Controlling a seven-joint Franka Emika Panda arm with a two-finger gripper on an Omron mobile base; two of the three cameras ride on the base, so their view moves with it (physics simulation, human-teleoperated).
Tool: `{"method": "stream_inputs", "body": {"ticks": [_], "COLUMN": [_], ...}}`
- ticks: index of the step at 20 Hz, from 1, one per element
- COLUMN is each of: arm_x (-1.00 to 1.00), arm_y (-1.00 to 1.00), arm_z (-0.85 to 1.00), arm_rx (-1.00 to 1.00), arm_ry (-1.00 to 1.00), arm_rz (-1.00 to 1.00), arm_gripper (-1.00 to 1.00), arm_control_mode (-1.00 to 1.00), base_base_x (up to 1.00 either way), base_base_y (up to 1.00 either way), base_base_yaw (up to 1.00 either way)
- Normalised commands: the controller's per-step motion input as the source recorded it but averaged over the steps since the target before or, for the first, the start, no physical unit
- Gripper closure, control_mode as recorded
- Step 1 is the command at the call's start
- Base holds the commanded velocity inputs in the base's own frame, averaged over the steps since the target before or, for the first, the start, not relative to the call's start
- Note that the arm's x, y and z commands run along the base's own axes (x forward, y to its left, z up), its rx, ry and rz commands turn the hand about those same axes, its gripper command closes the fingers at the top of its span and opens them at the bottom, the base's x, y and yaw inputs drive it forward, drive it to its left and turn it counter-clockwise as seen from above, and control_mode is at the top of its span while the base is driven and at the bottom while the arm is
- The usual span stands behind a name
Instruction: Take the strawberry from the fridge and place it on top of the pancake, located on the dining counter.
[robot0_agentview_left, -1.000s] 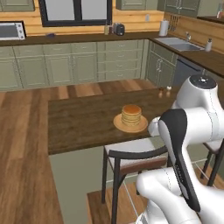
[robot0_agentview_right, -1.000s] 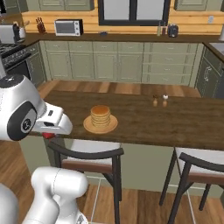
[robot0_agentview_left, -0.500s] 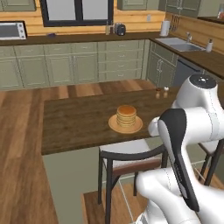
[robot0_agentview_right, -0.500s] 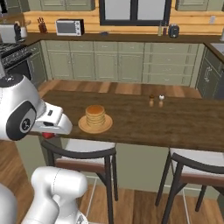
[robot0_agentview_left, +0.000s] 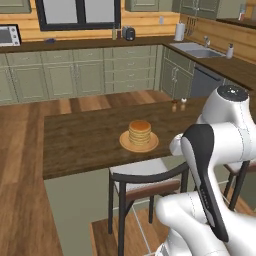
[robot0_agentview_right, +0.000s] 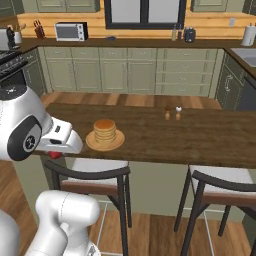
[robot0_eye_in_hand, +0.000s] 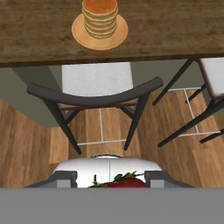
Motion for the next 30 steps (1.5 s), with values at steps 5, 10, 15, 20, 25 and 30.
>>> {"method": "stream_inputs", "body": {"ticks": [5,10,15,20,25,30], "arm_x": [0.0,0.19,0.9,0.96,1.0,1.0], "arm_y": [0.0,0.01,0.13,0.25,0.03,-0.15], "arm_z": [0.0,0.01,0.38,0.18,-0.23,-0.64], "arm_rx": [0.0,0.0,0.0,0.0,0.0,0.05], "arm_ry": [0.0,0.0,-0.01,-0.1,-0.01,0.0], "arm_rz": [0.0,0.02,0.03,0.01,0.0,0.0], "arm_gripper": [1.0,1.0,1.0,1.0,1.0,1.0], "arm_control_mode": [1.0,-1.0,-1.0,-1.0,-1.0,-1.0], "base_base_x": [0.2,0.15,0.0,0.0,0.0,0.0], "base_base_y": [0.02,0.06,0.0,0.0,0.0,0.0], "base_base_yaw": [0.0,0.01,0.0,0.0,0.0,0.0]}}
